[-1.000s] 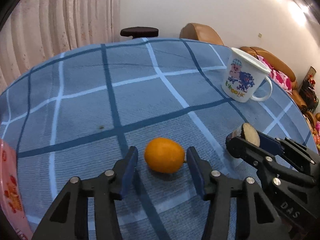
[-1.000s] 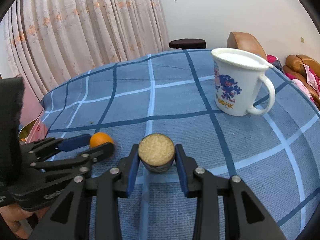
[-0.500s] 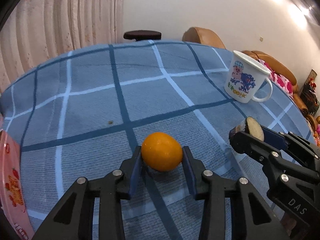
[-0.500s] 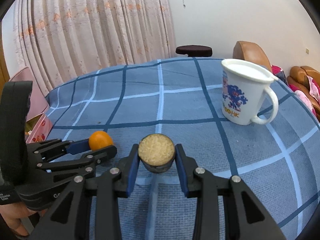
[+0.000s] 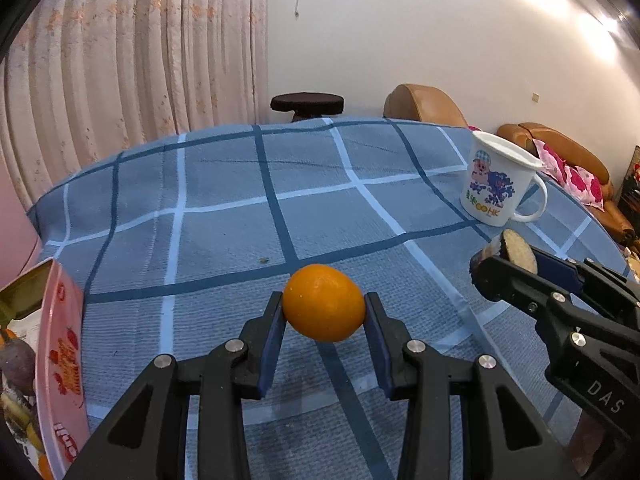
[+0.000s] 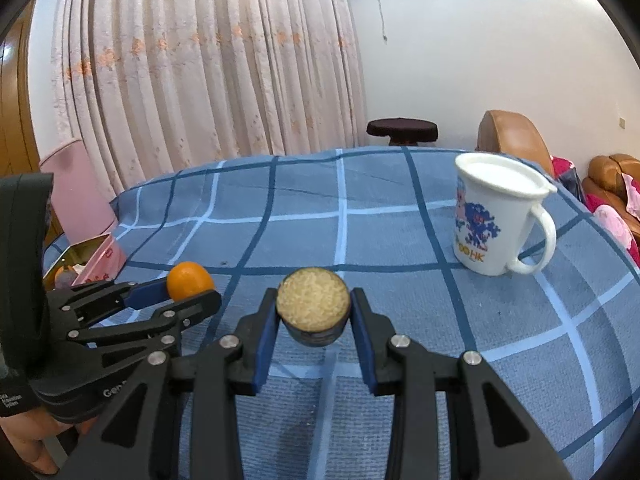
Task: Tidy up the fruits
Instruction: 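Carry the mandarin with the left tool while the right tool carries the cut fruit to the tin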
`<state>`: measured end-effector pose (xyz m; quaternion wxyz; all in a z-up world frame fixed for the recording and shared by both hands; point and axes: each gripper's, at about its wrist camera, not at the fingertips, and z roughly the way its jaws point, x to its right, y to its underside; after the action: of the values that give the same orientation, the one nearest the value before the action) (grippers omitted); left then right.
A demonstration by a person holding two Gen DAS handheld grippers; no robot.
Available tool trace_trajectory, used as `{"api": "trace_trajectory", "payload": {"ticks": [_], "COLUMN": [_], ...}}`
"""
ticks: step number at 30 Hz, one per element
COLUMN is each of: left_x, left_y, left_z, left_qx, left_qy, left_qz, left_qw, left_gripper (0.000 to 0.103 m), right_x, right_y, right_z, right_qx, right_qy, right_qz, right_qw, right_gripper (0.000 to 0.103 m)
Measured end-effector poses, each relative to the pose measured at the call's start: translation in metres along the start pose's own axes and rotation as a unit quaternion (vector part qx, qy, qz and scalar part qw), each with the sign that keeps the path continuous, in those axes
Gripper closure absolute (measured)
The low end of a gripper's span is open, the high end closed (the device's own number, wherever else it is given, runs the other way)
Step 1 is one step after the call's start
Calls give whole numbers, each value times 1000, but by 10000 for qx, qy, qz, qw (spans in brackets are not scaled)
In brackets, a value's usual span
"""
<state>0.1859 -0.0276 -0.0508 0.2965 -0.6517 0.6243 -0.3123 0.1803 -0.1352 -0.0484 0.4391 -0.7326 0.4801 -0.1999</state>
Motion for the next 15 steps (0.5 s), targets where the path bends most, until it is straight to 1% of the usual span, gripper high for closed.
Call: {"api": "trace_trajectory", "payload": {"ticks": [11, 15], "left_x": [-3, -1], "left_y": [3, 6], "left_z": [-13, -19], "left_qx": [275, 397], "left_qy": [-126, -218], "left_qz": [-14, 23], "left_qw": [9995, 9990], "left_gripper": [62, 62], "right_x": [-6, -10], "right_y": [0, 1], "right_z": [-8, -14], "right_qx": [243, 392], "right_qy": [-73, -111], "right_qz": [-122, -204], "right_qw": [9996, 9990], "right_gripper": [65, 65]}}
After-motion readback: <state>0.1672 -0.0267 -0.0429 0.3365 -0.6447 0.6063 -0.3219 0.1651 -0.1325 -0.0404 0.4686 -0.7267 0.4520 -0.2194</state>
